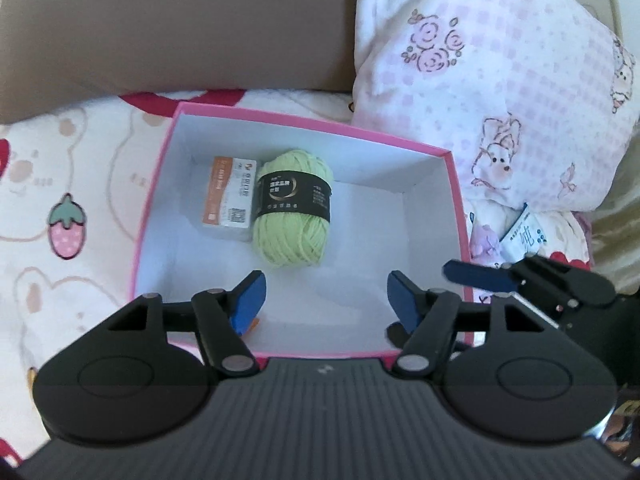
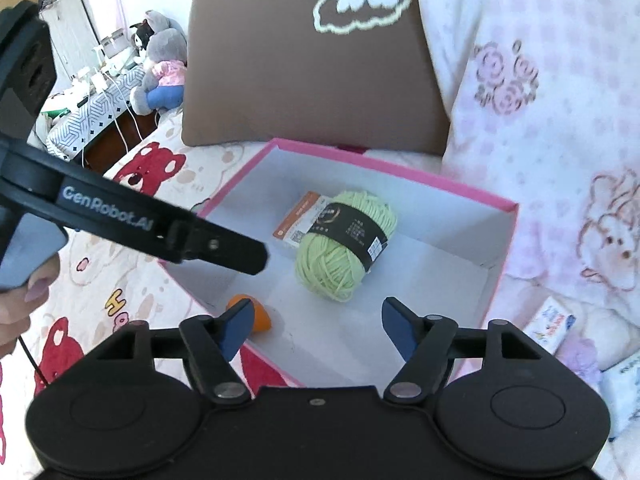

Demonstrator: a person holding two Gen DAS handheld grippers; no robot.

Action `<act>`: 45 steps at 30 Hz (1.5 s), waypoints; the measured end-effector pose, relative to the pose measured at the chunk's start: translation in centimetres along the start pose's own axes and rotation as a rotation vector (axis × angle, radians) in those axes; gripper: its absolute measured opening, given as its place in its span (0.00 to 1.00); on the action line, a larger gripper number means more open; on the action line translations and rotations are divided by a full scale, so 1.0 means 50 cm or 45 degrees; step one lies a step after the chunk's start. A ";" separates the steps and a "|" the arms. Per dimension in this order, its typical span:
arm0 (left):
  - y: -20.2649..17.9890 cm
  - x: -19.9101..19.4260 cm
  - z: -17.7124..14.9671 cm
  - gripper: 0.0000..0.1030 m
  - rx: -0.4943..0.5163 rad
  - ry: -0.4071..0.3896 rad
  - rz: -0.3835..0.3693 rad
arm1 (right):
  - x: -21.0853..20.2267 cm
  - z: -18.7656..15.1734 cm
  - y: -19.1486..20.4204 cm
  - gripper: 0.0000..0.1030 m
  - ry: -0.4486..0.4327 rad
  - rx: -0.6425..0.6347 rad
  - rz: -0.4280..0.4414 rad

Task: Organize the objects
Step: 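Open the left gripper to release the green yarn ball in the box, then withdraw the left gripper and move it toward the purple plush toy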

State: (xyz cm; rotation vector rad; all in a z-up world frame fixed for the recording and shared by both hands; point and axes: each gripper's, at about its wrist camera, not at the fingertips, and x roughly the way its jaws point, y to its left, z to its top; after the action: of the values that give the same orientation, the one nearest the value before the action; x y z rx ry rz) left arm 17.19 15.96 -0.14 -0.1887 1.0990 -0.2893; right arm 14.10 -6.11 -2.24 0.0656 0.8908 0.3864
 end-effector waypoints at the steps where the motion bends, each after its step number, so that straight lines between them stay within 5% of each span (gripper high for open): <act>1: -0.002 -0.014 -0.003 0.66 0.007 -0.002 0.003 | -0.010 0.001 0.003 0.74 -0.004 -0.002 -0.002; 10: -0.042 -0.088 -0.055 0.74 0.124 -0.017 0.097 | -0.092 -0.022 0.024 0.86 -0.080 -0.025 -0.108; 20: -0.083 -0.151 -0.116 0.79 0.172 -0.013 -0.011 | -0.195 -0.059 0.025 0.86 -0.111 -0.008 -0.135; 26: -0.112 -0.212 -0.140 0.94 0.228 -0.073 -0.002 | -0.260 -0.070 0.035 0.86 -0.123 -0.017 -0.150; 45: -0.226 -0.254 -0.224 0.96 0.431 -0.027 -0.017 | -0.414 -0.170 0.004 0.86 -0.077 -0.040 -0.227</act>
State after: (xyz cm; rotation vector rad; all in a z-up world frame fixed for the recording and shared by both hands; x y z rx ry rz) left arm 0.23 9.27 8.95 0.1019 1.0116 -0.4786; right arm -4.20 -14.15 7.84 -0.0307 0.8233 0.2304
